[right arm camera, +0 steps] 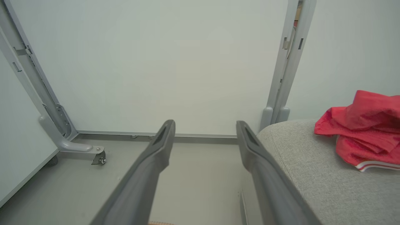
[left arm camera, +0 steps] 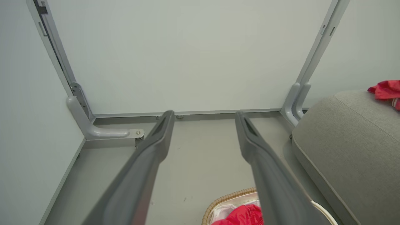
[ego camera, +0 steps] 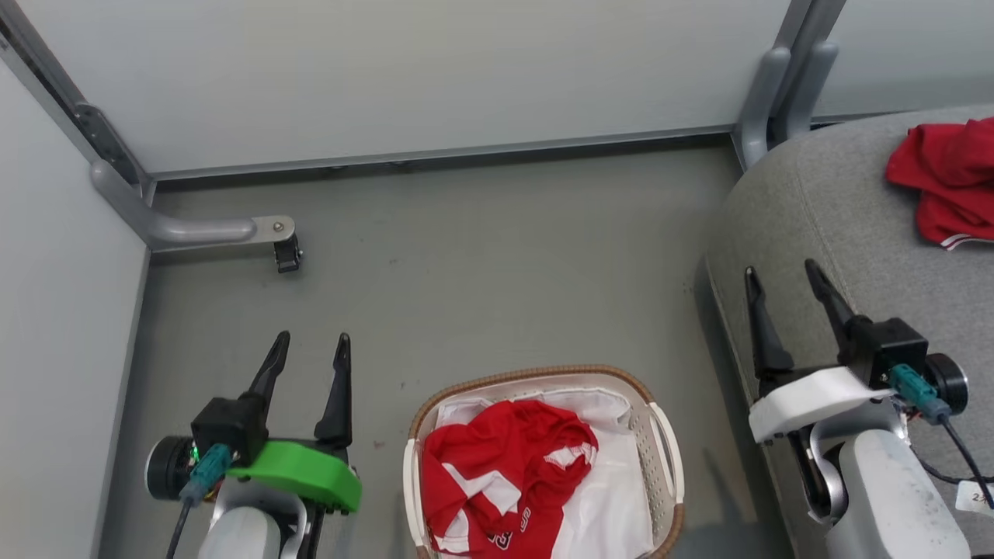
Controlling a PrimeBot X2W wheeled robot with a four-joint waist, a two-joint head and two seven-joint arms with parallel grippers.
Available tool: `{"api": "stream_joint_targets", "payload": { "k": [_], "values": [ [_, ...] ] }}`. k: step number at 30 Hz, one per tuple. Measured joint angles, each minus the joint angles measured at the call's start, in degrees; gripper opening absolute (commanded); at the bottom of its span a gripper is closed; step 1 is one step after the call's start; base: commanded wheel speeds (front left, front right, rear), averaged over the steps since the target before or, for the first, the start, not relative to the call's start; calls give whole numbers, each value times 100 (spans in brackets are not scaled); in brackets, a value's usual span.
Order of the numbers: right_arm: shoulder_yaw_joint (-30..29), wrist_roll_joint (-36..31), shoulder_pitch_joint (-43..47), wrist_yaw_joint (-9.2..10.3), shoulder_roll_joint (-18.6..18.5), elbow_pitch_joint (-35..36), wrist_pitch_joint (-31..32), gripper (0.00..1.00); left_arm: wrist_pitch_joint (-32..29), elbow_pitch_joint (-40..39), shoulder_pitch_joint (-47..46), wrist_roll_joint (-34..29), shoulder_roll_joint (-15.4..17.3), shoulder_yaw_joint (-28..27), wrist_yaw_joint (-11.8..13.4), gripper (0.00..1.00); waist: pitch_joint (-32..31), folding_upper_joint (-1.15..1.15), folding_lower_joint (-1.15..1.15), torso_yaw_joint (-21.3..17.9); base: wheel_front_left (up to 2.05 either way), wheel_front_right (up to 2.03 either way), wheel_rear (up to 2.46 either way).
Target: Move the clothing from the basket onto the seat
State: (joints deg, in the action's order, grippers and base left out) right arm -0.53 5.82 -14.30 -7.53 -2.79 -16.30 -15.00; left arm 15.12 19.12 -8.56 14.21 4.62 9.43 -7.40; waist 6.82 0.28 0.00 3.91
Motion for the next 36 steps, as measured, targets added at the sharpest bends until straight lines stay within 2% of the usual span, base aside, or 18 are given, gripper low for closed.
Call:
{"api": "stream_joint_targets", "payload": {
  "k": [6,12,23,36],
  "values": [
    [-237,-252,-560,0,0,244,0,100,2,791,-1014,-130,26,582,0,100,583,0,0,-47,0,0,0],
    [-339,-344,-1003,0,-2,489,0,100,-4,2057,-1841,-93,-68,1480,-1,100,1292,0,-1,-138,0,0,0],
    [-167,-265,-1751,0,-3,1166,0,100,-311,3778,-3205,-159,-166,2832,-11,100,2624,0,-2,-467,0,0,0],
    [-199,-79,-2315,0,-5,1814,0,100,-547,4743,-3872,-227,-186,4277,-14,100,4061,0,-1,-935,0,0,0]
  ]
}}
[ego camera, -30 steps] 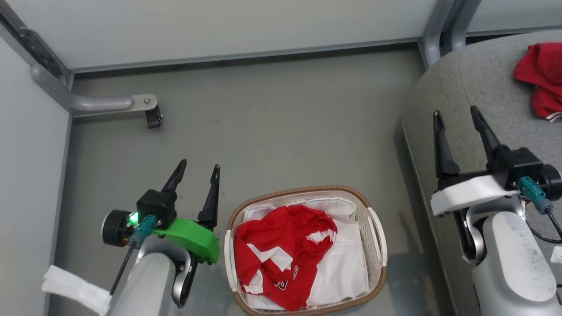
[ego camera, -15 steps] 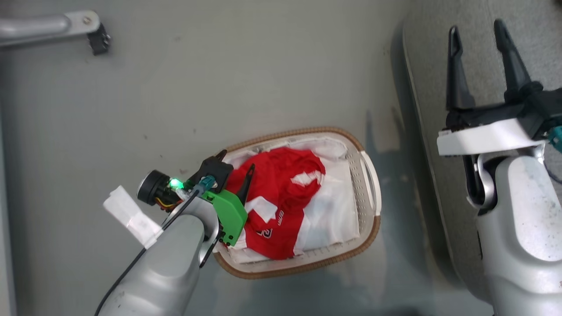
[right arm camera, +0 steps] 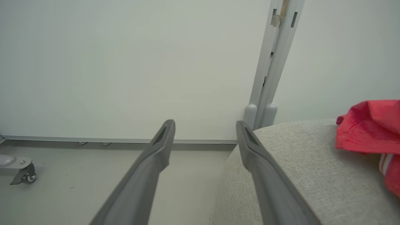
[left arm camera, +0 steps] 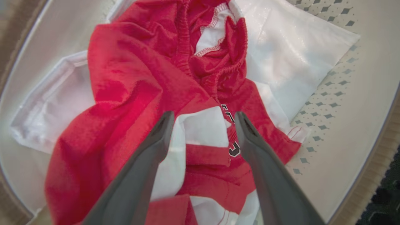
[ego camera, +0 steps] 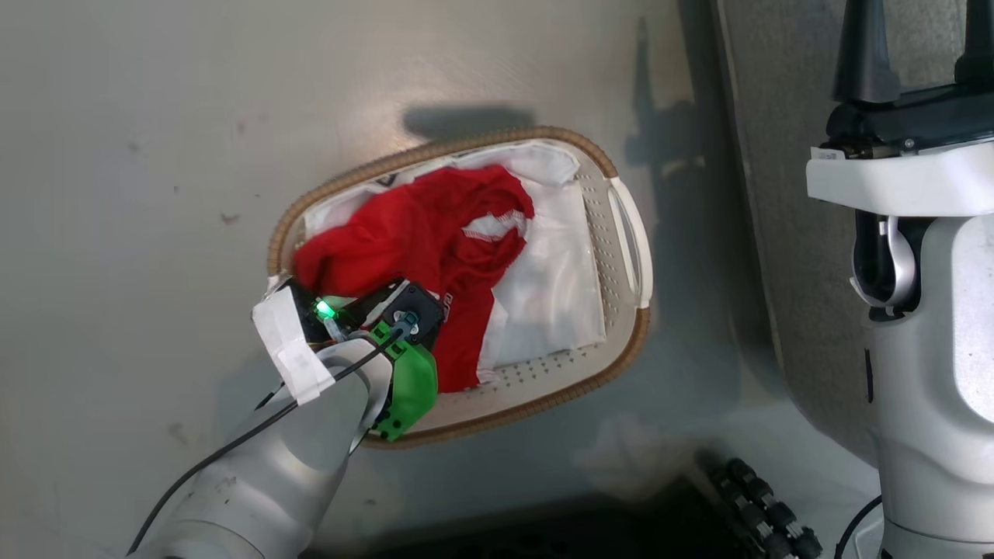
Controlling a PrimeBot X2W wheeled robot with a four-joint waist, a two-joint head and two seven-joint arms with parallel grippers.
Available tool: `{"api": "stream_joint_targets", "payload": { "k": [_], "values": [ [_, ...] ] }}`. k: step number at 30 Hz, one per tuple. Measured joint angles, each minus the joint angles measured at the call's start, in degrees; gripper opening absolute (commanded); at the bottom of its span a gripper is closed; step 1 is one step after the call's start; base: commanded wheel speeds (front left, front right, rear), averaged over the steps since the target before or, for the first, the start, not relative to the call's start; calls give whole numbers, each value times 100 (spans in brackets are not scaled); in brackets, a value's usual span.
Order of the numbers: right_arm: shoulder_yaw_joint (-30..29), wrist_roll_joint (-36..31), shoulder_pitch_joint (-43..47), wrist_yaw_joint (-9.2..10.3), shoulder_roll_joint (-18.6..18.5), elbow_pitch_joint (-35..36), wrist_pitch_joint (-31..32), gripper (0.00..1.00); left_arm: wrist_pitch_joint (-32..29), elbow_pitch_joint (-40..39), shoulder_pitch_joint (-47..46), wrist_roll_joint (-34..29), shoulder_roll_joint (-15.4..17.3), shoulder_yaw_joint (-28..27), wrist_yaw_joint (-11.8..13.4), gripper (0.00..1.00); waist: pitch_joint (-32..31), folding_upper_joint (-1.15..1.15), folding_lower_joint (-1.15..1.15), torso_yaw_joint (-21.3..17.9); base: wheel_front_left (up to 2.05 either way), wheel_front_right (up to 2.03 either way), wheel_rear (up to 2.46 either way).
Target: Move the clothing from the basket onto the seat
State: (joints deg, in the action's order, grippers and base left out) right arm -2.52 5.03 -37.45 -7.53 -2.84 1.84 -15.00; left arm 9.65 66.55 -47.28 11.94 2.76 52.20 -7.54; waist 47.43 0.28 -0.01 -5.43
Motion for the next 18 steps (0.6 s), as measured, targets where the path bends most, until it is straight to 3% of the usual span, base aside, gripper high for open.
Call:
{"api": "stream_joint_targets", "payload": {
  "k": [18],
  "values": [
    [147,431,-169,0,1,37,0,100,-610,626,-469,43,237,442,101,100,665,0,0,-646,0,0,0]
  ]
}}
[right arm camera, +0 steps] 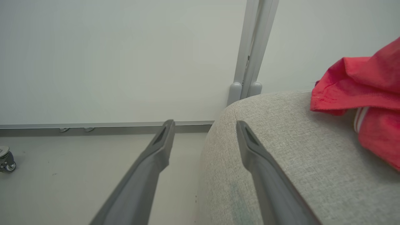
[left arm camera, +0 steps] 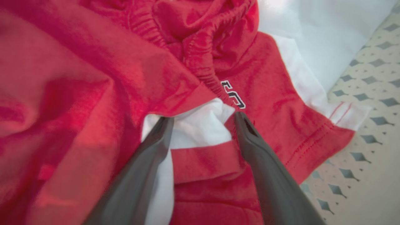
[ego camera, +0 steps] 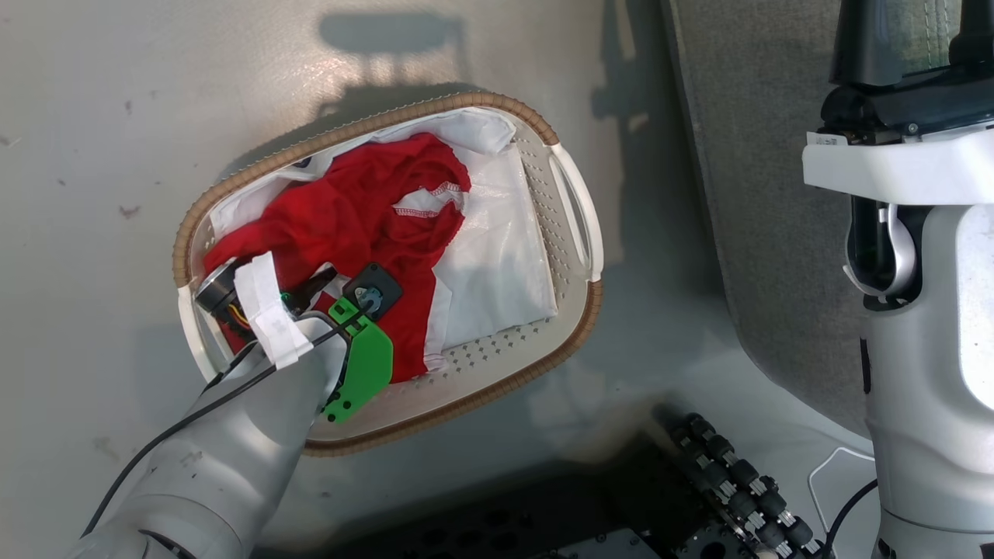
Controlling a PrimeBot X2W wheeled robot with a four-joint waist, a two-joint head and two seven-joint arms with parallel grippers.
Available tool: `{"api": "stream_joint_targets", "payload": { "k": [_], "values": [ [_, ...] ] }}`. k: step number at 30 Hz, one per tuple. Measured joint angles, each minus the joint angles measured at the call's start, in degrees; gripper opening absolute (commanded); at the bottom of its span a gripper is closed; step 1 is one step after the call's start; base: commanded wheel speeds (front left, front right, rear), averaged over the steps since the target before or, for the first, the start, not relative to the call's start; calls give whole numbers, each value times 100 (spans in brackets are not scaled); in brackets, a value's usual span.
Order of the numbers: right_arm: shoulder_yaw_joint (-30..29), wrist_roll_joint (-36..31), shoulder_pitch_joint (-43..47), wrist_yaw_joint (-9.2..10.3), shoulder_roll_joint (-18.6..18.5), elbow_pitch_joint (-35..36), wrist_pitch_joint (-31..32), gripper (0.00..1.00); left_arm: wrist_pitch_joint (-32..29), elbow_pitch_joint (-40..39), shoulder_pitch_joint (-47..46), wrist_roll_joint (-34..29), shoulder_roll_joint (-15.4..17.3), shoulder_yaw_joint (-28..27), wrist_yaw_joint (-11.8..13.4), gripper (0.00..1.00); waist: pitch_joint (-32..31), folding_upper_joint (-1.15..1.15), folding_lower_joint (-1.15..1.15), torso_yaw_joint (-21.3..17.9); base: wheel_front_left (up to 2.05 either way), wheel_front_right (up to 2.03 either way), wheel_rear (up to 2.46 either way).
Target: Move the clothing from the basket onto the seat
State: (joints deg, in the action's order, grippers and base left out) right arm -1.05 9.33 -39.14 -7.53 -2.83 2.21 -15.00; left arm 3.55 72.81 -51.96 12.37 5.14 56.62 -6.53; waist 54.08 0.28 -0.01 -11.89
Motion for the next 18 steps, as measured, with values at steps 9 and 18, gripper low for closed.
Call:
{"api": "stream_joint_targets", "payload": {
  "k": [9,18],
  "values": [
    [-4,38,-24,0,1,-97,0,100,113,37,-20,82,0,14,33,0,-103,0,0,-13,0,0,0],
    [24,13,32,0,2,-292,0,100,734,-89,14,237,-33,52,-52,0,-456,0,0,73,0,0,0]
  ]
}}
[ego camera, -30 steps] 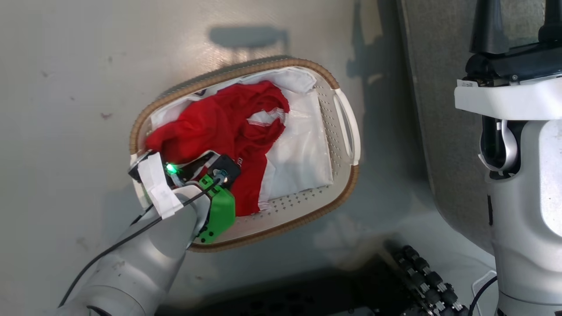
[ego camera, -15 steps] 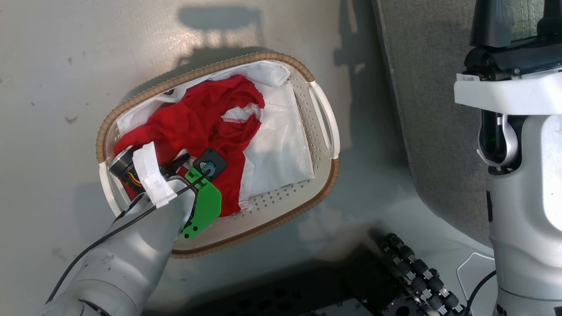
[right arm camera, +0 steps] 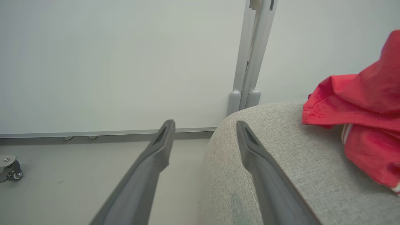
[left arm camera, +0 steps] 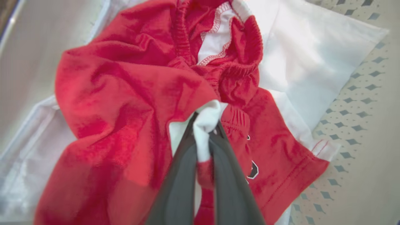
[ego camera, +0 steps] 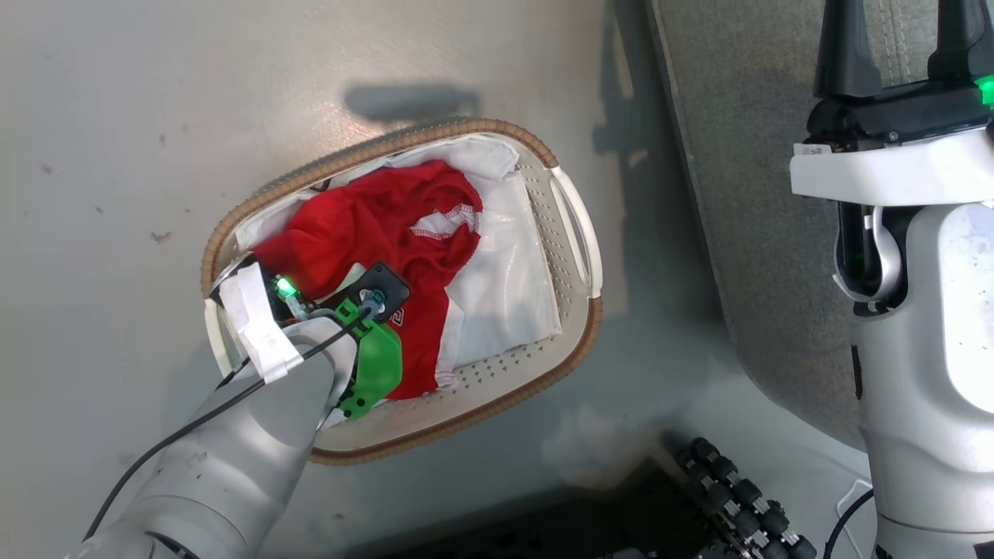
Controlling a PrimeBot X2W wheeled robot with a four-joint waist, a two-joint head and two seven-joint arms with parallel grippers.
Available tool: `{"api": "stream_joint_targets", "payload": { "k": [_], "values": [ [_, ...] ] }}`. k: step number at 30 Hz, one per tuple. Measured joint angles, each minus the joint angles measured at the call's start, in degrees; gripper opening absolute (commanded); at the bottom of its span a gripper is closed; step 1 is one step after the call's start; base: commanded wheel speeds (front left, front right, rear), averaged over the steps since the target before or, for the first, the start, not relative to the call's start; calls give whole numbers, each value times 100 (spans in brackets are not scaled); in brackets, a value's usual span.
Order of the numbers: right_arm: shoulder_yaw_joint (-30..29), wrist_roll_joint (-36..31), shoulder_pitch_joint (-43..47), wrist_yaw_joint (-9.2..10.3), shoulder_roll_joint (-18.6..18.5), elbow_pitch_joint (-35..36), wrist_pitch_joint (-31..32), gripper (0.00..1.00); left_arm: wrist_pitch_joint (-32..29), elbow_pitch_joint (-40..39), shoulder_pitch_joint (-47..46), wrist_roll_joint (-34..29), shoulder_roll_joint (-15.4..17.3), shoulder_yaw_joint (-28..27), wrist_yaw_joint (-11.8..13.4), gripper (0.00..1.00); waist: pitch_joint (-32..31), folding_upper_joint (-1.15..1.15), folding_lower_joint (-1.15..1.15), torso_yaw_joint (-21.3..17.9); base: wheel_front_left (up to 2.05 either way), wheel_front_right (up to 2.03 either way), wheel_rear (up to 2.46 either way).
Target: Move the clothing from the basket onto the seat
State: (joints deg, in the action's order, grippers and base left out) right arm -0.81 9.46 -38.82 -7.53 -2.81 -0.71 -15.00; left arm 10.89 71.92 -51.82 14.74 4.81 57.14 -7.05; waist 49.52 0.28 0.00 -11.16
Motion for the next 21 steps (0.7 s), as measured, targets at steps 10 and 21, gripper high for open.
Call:
{"api": "stream_joint_targets", "payload": {
  "k": [10,21],
  "values": [
    [-2,-254,276,0,1,-375,0,100,389,-689,286,216,62,71,-33,0,-643,0,0,211,0,0,0],
    [-132,-548,998,0,3,-826,0,100,413,-2687,922,160,753,-75,-34,0,-1753,0,1,511,0,0,0]
  ]
}}
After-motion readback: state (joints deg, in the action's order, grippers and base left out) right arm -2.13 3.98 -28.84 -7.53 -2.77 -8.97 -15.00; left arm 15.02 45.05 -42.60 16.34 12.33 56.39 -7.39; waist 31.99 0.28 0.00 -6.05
